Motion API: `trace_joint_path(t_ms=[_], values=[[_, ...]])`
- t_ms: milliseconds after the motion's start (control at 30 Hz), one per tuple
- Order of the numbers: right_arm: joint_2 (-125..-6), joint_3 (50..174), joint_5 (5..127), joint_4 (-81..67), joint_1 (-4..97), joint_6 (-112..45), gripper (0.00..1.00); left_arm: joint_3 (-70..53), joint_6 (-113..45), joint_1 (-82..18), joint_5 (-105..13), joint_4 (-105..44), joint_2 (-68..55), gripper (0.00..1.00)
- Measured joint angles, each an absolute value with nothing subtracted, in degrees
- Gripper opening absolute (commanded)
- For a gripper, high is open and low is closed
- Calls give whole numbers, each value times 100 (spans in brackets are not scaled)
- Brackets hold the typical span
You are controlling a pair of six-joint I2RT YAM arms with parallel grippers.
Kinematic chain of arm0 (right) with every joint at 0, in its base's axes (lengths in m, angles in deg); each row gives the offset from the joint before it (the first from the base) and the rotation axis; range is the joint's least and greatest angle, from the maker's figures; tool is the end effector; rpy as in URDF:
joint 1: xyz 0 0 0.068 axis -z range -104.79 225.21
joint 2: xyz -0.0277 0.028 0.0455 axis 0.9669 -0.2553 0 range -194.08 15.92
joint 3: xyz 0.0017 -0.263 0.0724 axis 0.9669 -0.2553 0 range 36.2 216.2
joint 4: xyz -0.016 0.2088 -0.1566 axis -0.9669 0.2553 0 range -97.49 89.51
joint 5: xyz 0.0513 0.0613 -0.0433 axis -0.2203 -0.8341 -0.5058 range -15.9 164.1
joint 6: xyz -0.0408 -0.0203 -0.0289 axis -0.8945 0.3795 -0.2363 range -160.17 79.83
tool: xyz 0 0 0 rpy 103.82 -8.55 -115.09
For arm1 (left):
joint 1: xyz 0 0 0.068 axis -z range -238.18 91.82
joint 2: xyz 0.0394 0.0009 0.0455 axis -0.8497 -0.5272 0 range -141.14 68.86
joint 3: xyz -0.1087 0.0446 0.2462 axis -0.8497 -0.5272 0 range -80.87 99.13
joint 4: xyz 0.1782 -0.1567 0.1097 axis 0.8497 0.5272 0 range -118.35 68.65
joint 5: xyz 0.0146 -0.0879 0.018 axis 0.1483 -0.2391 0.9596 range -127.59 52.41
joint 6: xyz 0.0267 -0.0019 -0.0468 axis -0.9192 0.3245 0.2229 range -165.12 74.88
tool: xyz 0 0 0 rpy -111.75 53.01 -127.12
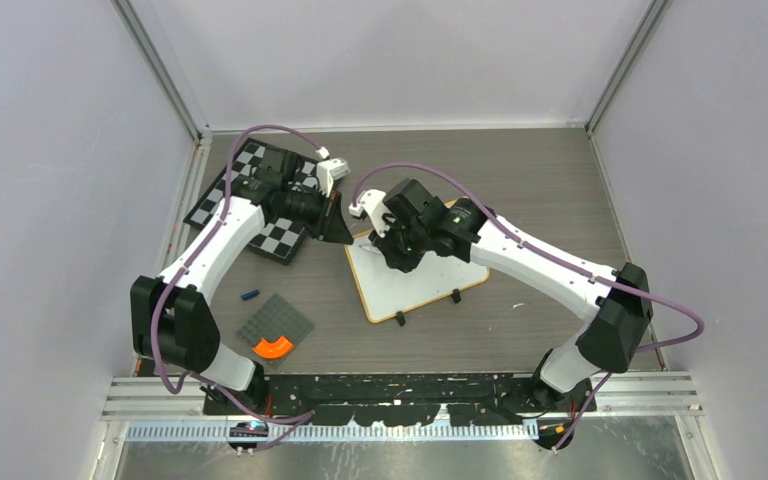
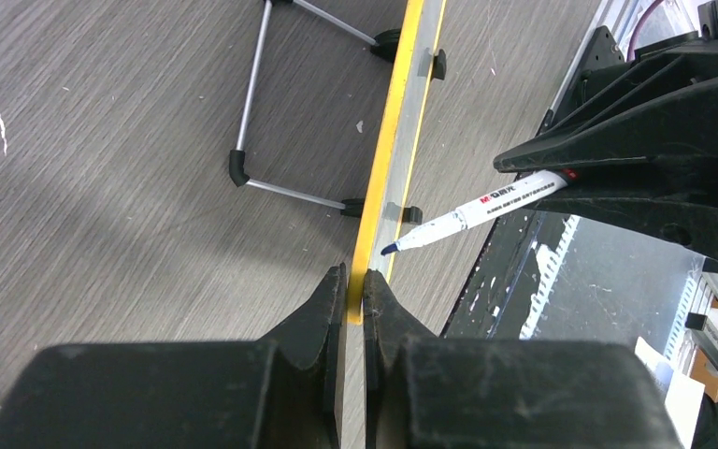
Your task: Write a sentence on the whiteboard
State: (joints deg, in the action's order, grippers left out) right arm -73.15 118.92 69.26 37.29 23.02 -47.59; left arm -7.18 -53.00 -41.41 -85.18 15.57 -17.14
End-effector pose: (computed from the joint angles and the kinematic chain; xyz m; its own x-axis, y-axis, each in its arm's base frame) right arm 0.2027 0.2662 0.3247 -0.3675 -0.6834 -0.6307 -0.8745 0.4848 -0.0158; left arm 0.2874 -0.1141 0.3018 -0.7079 0.3100 -0.6347 0.6911 0.4895 -0.5317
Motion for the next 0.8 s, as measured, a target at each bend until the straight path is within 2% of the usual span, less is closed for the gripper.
trace_joint_path(t_ms=[800], values=[[-7154, 11446, 7084, 3936, 2291, -4794, 0, -720, -5304, -4143, -8514, 1559, -1714, 0]])
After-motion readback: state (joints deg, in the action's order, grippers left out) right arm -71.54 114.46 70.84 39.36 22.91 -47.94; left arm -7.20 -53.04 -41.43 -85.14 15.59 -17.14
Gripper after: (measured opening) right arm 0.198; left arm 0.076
